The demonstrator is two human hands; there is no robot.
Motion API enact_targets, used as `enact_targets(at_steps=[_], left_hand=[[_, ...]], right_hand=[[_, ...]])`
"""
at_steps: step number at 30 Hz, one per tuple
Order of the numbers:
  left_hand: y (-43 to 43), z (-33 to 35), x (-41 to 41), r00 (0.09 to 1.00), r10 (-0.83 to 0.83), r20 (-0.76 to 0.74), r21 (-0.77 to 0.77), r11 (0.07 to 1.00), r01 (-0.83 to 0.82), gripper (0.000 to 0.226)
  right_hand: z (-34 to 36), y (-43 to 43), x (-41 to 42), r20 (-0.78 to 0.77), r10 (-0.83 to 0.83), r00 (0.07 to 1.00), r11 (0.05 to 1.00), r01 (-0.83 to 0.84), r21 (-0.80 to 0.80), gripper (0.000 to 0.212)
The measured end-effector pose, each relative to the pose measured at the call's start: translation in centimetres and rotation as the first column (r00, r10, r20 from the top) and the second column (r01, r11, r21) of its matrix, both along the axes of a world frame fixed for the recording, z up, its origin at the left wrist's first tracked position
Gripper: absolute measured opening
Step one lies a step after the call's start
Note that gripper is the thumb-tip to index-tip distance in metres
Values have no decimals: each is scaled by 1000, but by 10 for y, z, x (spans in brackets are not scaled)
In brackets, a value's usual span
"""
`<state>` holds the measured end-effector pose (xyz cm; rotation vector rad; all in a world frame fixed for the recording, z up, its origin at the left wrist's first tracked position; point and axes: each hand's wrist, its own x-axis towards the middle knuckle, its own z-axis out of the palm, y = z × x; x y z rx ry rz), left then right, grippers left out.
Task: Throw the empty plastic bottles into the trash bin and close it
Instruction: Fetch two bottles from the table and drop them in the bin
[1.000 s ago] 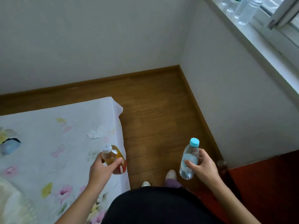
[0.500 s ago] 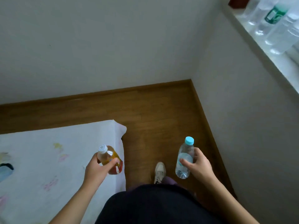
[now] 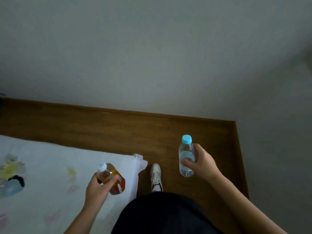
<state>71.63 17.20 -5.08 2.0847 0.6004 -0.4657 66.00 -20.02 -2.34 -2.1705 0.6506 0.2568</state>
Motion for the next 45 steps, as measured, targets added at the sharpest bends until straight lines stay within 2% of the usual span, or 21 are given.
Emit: enact_targets(at_steps=[3, 7, 12, 17, 20, 22, 24, 27, 31, 37, 41, 45], left_hand=[[-29, 0, 65, 999, -39, 14, -36, 999, 40, 47], [-69, 9, 152, 990, -133, 44, -63, 989, 135, 54], [-119, 30, 242, 970, -232, 72, -100, 966, 238, 44], [-146, 27, 316, 974, -213, 82, -112, 969, 221, 49], [-148, 22, 347, 991, -130, 41, -105, 986, 134, 58], [-142, 20, 363, 998, -41, 48, -103, 994, 45, 59], [-133, 22, 372, 997, 68, 40, -87, 994, -64, 60], [-115, 26, 372, 968, 246, 58, -70, 968, -242, 55], [-85, 34, 356, 872, 483, 82, -23, 875, -483, 54], [-28, 35, 328, 636, 770, 54, -16, 637, -770, 79], [21, 30, 327, 525, 851, 20, 6, 525, -851, 85], [80, 24, 353, 515, 857, -18, 16, 515, -857, 72]], right_hand=[[-5, -25, 38, -22, -21, 1000, 998, 20, -67, 64], [-6, -64, 75, -37, -107, 994, 988, 102, -116, 68], [1, -105, 121, -39, -205, 978, 977, 201, -74, 85], [-2, -136, 203, -30, -159, 987, 987, 158, -39, 92], [-7, -150, 275, -61, -57, 997, 998, 55, -38, 62], [-7, -152, 331, -59, 35, 998, 999, -37, -31, 52], [-4, -144, 388, -63, 163, 985, 986, -164, -4, 48], [-3, -116, 468, -56, 323, 945, 945, -318, 77, 55], [3, -45, 554, -44, 559, 828, 825, -549, 135, 64], [4, 94, 644, -24, 794, 607, 598, -775, 205, 59], [-1, 179, 687, -13, 860, 510, 502, -841, 205, 62], [-14, 237, 719, -35, 875, 484, 481, -857, 184, 57]])
